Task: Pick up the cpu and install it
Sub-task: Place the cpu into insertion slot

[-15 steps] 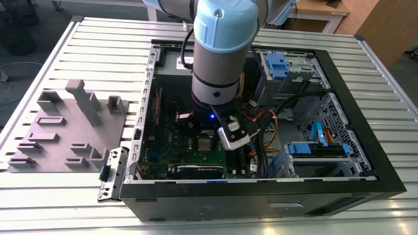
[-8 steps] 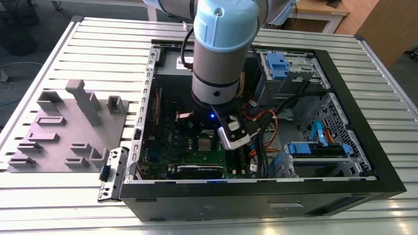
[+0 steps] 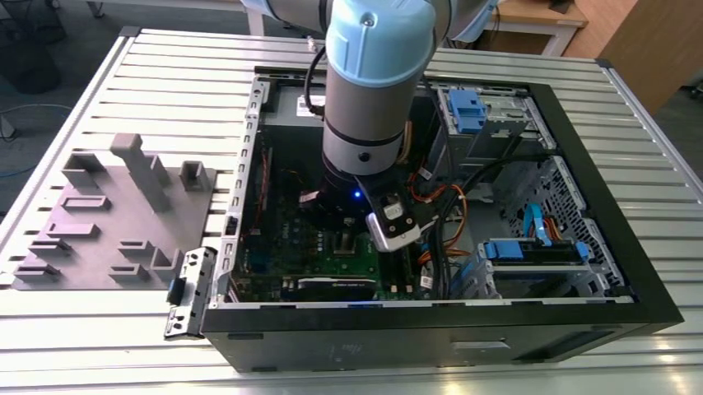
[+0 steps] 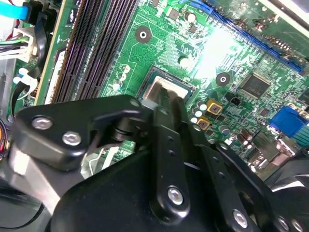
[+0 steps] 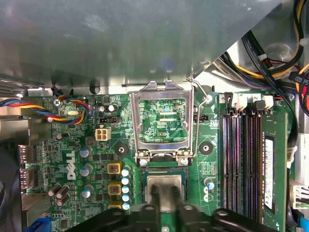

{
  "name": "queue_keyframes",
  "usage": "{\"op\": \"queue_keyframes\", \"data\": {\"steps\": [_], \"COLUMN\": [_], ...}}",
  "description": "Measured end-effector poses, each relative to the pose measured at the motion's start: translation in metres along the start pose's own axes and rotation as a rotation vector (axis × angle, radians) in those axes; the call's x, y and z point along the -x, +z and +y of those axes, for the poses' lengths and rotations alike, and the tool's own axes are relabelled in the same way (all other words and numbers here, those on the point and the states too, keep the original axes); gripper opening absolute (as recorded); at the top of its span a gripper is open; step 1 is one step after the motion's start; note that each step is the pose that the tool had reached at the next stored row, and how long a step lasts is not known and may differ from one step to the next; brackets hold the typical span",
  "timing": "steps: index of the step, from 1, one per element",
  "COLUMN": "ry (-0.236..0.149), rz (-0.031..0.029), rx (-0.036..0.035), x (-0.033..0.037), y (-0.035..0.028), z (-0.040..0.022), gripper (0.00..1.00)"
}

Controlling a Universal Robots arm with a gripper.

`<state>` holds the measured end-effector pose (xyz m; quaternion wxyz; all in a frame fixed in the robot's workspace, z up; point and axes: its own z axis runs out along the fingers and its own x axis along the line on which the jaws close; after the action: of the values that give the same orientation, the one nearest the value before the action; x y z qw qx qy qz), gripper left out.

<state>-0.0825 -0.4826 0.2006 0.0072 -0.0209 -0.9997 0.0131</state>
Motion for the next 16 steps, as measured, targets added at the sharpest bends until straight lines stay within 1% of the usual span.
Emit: {"op": "queue_keyframes", "data": {"steps": [2, 3, 4, 7, 9, 10, 13, 16], "ry": [0.000, 0.000, 0.000, 0.000, 0.000, 0.000, 0.000, 0.000], "rz": [0.0000, 0.0000, 0.0000, 0.0000, -0.0011, -0.0016, -0.0018, -0.0018], "rx": [0.0000, 0.0000, 0.0000, 0.0002, 0.0032, 0.0035, 0.0030, 0.0029], "x": [0.0000, 0.0000, 0.0000, 0.0000, -0.0001, -0.0001, -0.0002, -0.0002], "y": [-0.0001, -0.0002, -0.0003, -0.0005, -0.0003, 0.0000, 0.0002, 0.0038], "z": [0.0000, 0.0000, 0.0000, 0.0000, -0.0001, -0.0001, -0.0001, -0.0003], "gripper": [0.15, 0.15, 0.11, 0.11, 0.11, 0.11, 0.11, 0.11]}}
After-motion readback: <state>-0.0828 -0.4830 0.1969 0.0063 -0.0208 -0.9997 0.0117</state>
